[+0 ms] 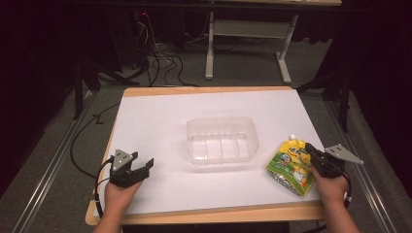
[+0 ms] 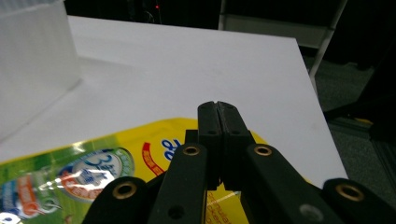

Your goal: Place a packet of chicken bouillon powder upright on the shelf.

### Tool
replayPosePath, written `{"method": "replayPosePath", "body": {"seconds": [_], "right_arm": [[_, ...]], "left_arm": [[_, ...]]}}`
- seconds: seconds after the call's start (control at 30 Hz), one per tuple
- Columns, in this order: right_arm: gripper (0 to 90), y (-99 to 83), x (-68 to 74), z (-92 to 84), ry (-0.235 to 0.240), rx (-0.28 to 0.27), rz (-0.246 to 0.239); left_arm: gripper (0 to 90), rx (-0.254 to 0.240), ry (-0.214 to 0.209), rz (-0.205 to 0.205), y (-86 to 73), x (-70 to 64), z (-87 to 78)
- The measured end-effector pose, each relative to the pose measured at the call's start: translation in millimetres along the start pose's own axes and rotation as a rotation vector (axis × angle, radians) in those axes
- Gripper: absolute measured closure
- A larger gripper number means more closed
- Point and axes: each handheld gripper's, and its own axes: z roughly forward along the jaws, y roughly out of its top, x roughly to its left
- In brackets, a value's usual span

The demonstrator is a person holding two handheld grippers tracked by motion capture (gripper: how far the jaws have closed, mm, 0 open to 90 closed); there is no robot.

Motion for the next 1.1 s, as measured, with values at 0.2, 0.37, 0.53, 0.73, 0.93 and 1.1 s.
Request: {"method": "replayPosePath", "body": {"seconds": [0.2,0.37,0.53,0.73,0.93,1.1], "right_arm": [[90.0,-7.4,2.8,3.0,0.023,0.053,-0.005],[90.0,-11.8,-0.6,-2.4,0.046,0.062,0.087],[90.0,-13.8,5.7,-6.5,0.042,0.069,0.077],[88.0,-13.9,6.8,-9.6,0.045,0.065,0.083],[68.0,-11.9,-17.7,-16.4,0.038,0.101,0.228],[56.5,-14.7,-38.7,-24.7,0.012,0.131,0.34]], "left_arm": [[32.2,0.011,-0.004,-0.027,1.4,1.2,7.8],[32.3,0.002,-0.005,-0.024,2.5,3.1,8.9],[32.2,-0.006,-0.008,-0.029,3.8,4.5,7.8],[31.9,-0.005,-0.014,-0.03,4.4,5.7,9.8],[31.9,-0.02,-0.022,-0.055,7.2,8.7,9.0],[31.7,-0.041,-0.035,-0.068,10.2,7.6,6.5]]}}
